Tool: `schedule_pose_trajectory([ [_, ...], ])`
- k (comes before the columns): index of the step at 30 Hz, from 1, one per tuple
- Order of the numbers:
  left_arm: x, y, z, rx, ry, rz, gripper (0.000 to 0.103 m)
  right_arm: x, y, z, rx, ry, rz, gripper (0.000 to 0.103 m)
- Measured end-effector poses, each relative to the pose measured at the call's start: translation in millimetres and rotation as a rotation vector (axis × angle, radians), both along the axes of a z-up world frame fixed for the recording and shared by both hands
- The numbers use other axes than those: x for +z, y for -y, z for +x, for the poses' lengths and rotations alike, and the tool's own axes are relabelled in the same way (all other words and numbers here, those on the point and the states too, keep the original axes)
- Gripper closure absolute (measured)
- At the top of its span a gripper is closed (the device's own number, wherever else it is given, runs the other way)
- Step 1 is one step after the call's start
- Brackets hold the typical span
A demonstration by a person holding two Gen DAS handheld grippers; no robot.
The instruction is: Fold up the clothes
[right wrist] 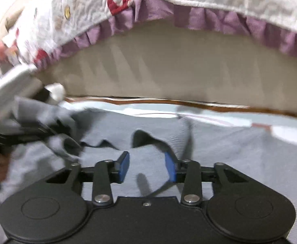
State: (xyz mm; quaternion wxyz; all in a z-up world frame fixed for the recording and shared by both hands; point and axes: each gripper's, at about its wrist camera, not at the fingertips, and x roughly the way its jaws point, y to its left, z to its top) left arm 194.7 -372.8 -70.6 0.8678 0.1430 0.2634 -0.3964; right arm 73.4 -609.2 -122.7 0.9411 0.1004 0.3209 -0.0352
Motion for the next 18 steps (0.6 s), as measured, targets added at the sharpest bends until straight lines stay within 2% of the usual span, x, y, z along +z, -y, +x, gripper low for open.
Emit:
schedule_pose_trajectory([
  [3,15.7,-0.5,-7.6,-0.053,0.015,-0.084,0.097,-0.5,-12.2,10.2,-0.061,-0.065,-0.179,0.055],
  [5,26.8,-2.6,-11.4,-0.091,0.032,-0.144,0.097,1.5,-16.9,11.8,-0.075,-0.068,-0.246,0.055],
  [6,28.9,-6.4,-8.7,-0.084,0.016,-0.173,0.097,3.0,-18.6,12.1,-0.072,-0.062,-0.260,0.055],
  [8,29.7,-14.5,-3.6,-0.060,-0.023,-0.215,0.097,7.8,-19.8,10.9,-0.033,-0.025,-0.228,0.054],
  [11,21.3,-29.1,-5.8,-0.013,-0.032,-0.181,0.097,8.9,-24.6,15.1,-0.036,-0.024,-0.300,0.048],
  [13,5.3,-36.9,-8.2,0.008,-0.089,-0.126,0.096,4.2,-23.1,20.8,-0.105,-0.067,-0.358,0.046],
  [15,-11.1,-43.0,-11.8,0.016,-0.150,-0.062,0.096,-0.9,-15.5,24.6,-0.146,-0.096,-0.342,0.046],
  [18,-34.3,-49.5,-18.1,0.006,-0.231,0.040,0.095,-5.2,0.3,27.7,-0.153,-0.109,-0.232,0.045],
])
